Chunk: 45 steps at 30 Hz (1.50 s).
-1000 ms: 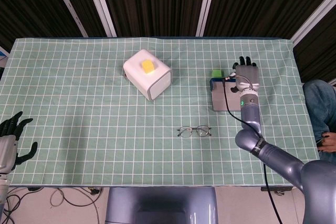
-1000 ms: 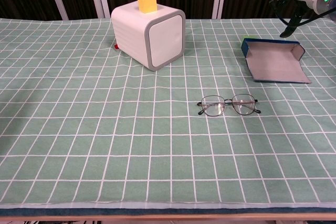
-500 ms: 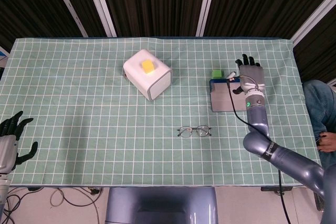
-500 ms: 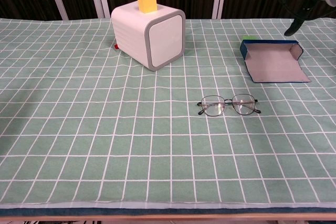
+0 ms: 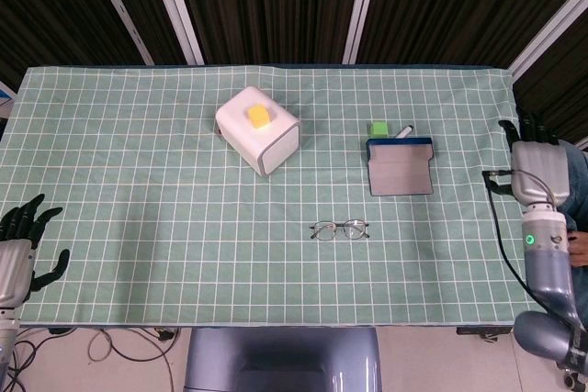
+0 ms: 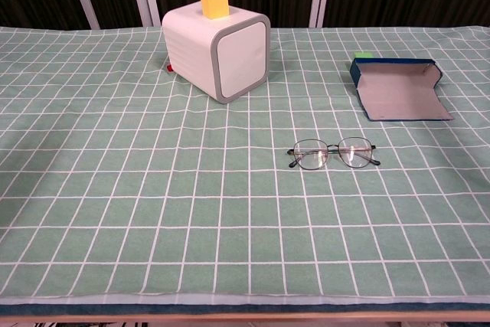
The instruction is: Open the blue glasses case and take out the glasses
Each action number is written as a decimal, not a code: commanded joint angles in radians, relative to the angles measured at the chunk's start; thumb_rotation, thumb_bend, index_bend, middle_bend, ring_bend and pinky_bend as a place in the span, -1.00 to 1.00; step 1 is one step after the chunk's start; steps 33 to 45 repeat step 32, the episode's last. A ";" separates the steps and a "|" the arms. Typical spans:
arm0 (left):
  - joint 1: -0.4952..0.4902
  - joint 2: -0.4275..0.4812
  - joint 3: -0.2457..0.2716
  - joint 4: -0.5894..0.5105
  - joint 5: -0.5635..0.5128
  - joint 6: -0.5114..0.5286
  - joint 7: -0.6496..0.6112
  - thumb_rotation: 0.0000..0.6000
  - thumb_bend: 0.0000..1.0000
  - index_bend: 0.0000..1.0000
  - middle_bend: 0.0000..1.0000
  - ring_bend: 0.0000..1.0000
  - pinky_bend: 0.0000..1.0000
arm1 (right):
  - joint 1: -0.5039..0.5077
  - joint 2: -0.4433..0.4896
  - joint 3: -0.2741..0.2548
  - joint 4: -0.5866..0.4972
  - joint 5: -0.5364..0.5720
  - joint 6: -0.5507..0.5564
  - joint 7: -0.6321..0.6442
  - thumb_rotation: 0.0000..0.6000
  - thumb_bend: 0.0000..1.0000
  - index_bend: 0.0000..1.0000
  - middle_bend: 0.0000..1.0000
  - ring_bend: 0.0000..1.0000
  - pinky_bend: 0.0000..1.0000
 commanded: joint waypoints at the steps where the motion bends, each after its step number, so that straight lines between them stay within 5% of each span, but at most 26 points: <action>1: 0.005 -0.002 0.006 0.001 0.019 0.014 0.008 1.00 -0.24 -0.68 -1.00 -1.00 -1.00 | -0.114 0.041 -0.071 -0.062 -0.125 0.101 0.098 1.00 -0.69 -0.66 -0.88 -0.97 -0.62; 12: 0.012 0.000 0.014 -0.001 0.081 0.052 0.007 1.00 -0.24 -0.68 -1.00 -1.00 -1.00 | -0.337 -0.010 -0.221 -0.045 -0.411 0.338 0.227 1.00 -0.68 -0.66 -0.88 -0.97 -0.62; 17: 0.016 0.003 0.023 0.002 0.116 0.069 0.009 1.00 -0.24 -0.69 -1.00 -1.00 -1.00 | -0.387 -0.050 -0.274 -0.009 -0.494 0.354 0.254 1.00 -0.68 -0.66 -0.88 -0.97 -0.62; 45: 0.022 -0.002 0.038 0.018 0.151 0.080 0.027 1.00 -0.24 -0.69 -1.00 -1.00 -1.00 | -0.455 -0.133 -0.279 0.091 -0.583 0.387 0.288 1.00 -0.68 -0.66 -0.88 -0.97 -0.62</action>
